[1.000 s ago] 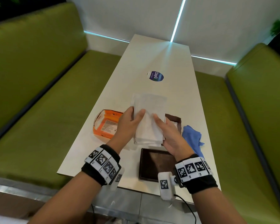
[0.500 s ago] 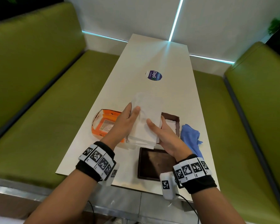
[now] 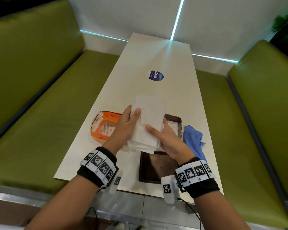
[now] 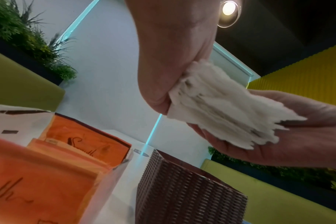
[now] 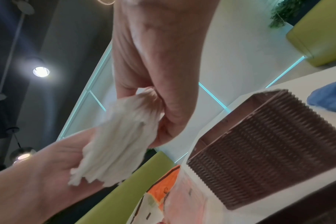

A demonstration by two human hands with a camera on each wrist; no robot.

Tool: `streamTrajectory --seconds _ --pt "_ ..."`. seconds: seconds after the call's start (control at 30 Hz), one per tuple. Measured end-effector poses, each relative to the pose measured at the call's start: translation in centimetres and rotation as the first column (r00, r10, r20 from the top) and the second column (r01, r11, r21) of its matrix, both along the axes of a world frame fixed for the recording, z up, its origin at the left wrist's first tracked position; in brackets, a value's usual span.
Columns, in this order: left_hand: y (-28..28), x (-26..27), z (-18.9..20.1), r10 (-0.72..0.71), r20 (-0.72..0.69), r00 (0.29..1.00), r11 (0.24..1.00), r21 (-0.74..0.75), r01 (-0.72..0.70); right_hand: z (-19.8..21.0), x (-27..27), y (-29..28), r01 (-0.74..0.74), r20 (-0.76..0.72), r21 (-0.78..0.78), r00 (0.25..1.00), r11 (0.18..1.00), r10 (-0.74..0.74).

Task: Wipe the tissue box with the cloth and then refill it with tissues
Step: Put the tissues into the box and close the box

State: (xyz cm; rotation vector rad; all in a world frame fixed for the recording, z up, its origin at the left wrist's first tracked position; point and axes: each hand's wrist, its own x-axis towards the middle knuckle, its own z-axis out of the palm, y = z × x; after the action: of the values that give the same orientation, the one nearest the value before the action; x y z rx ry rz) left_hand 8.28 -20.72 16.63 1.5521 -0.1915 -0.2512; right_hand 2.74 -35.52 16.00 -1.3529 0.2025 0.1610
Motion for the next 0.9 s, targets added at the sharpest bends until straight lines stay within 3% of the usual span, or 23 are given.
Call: streamTrajectory --seconds 0.13,0.3,0.37,0.47,0.53,0.57,0.67,0.77,0.9 --pt "-0.4 -0.3 -0.2 0.072 0.036 0.997 0.997 -0.016 -0.072 -0.5 -0.1 0.4 0.006 0.009 -0.025 1.0 1.0 -0.006" --pt "-0.5 0.1 0.0 0.016 -0.106 0.994 0.996 -0.084 -0.025 0.0 -0.9 0.0 -0.046 -0.021 0.015 0.999 0.999 0.046" --pt "-1.1 0.0 0.1 0.125 -0.11 0.986 0.978 -0.153 -0.141 0.2 -0.9 0.1 0.041 -0.035 0.138 0.999 0.99 -0.037" --pt "-1.9 0.3 0.5 0.281 -0.241 0.929 0.842 -0.403 -0.359 0.2 -1.1 0.8 0.207 -0.085 0.459 0.978 0.864 -0.189" --pt "-2.6 0.2 0.7 0.263 -0.325 0.908 0.766 -0.502 -0.401 0.0 -1.3 1.6 0.268 -0.151 0.602 0.963 0.752 -0.222" --pt "-3.0 -0.2 0.8 0.221 -0.346 0.912 0.759 -0.526 -0.383 -0.1 -1.3 2.0 0.271 -0.153 0.62 0.962 0.736 -0.226" --pt "-3.3 -0.9 0.7 0.13 -0.386 0.913 0.762 -0.55 -0.341 0.1 -1.2 2.2 0.275 -0.095 0.559 0.959 0.782 -0.269" --pt "-2.4 0.1 0.7 0.173 -0.45 0.876 0.737 -0.531 -0.418 0.6 -1.2 1.5 0.307 -0.054 0.502 0.944 0.808 -0.326" --pt "-3.2 -0.5 0.8 0.143 -0.491 0.859 0.754 -0.508 -0.416 0.8 -1.3 1.5 0.312 0.035 0.427 0.932 0.849 -0.36"
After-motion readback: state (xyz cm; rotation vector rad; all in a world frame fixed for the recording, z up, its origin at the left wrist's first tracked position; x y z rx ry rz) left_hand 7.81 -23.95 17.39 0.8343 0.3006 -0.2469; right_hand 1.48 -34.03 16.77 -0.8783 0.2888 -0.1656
